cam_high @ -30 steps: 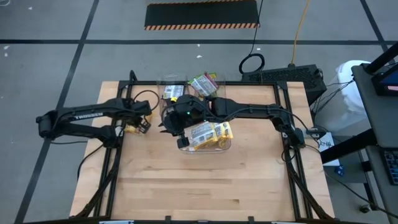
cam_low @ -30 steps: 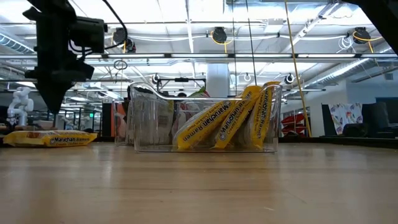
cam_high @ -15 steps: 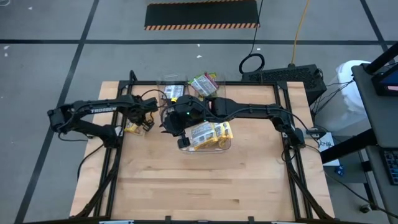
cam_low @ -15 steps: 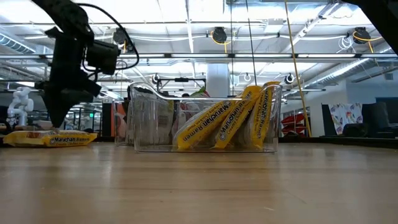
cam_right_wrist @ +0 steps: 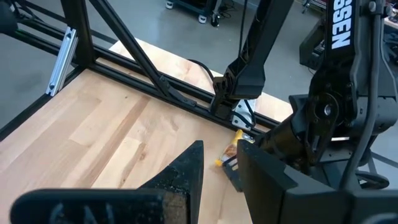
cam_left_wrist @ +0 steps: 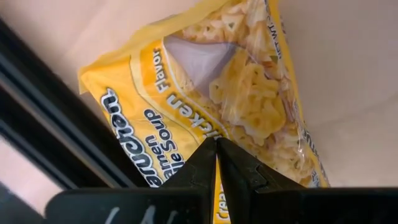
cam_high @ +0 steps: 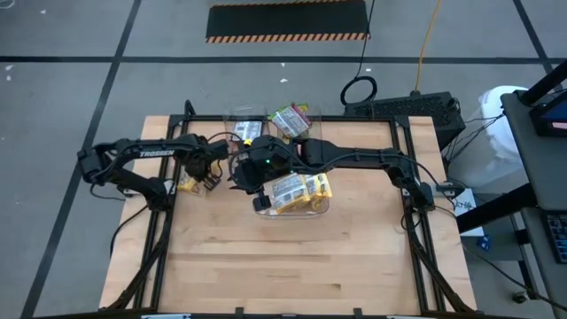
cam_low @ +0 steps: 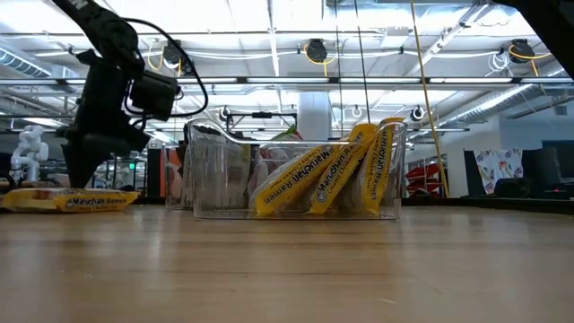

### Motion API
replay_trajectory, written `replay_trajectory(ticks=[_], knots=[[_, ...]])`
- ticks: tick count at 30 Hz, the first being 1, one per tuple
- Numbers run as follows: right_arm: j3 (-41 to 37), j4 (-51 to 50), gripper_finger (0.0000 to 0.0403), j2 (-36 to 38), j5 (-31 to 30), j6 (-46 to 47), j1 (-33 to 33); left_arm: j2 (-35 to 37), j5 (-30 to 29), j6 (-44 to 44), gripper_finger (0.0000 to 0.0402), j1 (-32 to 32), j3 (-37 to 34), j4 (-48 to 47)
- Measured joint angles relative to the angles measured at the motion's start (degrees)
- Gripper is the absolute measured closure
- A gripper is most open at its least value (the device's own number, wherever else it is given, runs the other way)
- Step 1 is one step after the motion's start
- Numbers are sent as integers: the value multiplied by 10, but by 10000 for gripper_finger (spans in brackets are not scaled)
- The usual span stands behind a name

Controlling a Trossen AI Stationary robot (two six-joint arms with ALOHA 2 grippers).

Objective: Sort Maruchan noodles
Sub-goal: Put the green noodle pack into the top right transparent bin

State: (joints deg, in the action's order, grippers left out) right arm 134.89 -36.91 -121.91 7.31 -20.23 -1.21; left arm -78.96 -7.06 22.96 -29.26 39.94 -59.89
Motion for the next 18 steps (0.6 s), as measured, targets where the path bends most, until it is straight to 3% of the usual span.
replay_trajectory(ticks=[8,18], knots=[[0,0,310,0,0,0,0,0,103,-20,376,13,0,1],[0,0,310,0,0,0,0,-2,296,-30,376,68,-4,31]])
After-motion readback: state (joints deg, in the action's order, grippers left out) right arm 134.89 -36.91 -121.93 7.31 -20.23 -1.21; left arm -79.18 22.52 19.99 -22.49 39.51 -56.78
